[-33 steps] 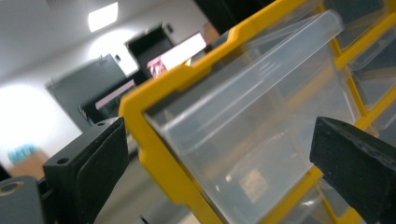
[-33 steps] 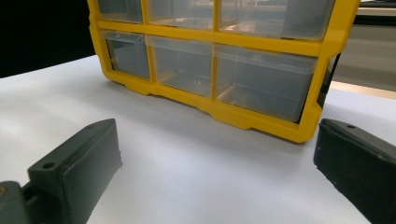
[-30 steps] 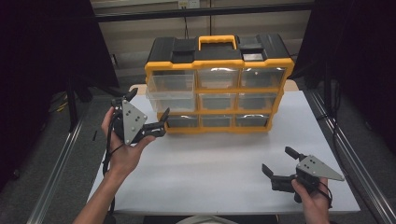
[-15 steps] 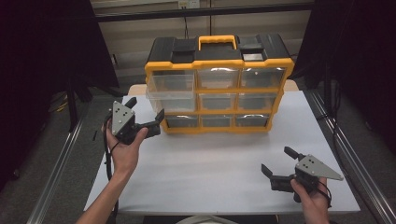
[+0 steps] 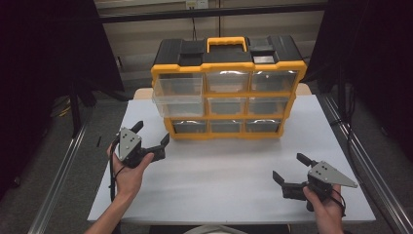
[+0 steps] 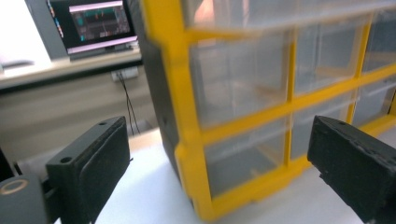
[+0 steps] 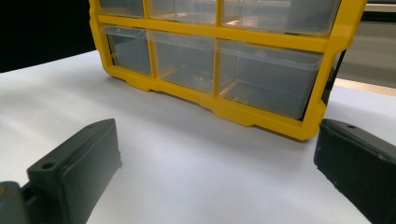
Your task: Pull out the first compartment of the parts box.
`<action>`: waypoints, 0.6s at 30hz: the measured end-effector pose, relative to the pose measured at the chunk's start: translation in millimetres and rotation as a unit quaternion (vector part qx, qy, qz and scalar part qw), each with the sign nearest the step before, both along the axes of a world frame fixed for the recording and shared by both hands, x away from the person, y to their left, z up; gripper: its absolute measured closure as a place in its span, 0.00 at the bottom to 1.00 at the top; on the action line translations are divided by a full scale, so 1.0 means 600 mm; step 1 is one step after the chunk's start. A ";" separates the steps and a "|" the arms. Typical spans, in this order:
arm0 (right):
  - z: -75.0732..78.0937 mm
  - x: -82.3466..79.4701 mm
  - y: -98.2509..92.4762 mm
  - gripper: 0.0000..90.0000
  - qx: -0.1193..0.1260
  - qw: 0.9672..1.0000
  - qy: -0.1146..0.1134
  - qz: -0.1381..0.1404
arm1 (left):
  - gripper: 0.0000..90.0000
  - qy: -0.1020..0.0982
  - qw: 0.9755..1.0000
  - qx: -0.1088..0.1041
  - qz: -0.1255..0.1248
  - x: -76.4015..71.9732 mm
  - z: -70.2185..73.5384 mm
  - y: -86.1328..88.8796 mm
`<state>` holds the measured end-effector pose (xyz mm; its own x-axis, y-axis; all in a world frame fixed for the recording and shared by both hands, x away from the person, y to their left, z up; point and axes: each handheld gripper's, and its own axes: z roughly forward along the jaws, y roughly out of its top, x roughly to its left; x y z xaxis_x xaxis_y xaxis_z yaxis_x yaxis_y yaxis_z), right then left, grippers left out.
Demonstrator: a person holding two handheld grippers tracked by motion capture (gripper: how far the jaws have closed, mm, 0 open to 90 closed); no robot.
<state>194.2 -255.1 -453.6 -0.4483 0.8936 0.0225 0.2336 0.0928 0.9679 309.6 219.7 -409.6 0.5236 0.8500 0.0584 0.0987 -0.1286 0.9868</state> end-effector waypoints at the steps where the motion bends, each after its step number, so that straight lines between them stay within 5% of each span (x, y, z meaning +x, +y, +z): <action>1: 0.000 0.000 0.000 0.00 0.001 1.000 0.001 0.001 | 0.07 0.010 1.000 -0.008 0.005 0.000 -0.007 0.005; 5: 0.000 0.001 0.001 0.00 0.000 1.000 0.000 0.000 | 0.07 0.010 1.000 0.013 0.012 -0.007 -0.036 0.026; 8: 0.000 0.000 0.000 0.00 -0.001 1.000 0.000 0.000 | 0.07 0.035 0.999 -0.015 0.012 -0.015 -0.046 0.043; 18: 0.000 -0.001 -0.005 0.00 0.000 1.000 -0.001 -0.010 | 0.07 0.064 0.998 -0.012 0.010 -0.039 -0.071 0.081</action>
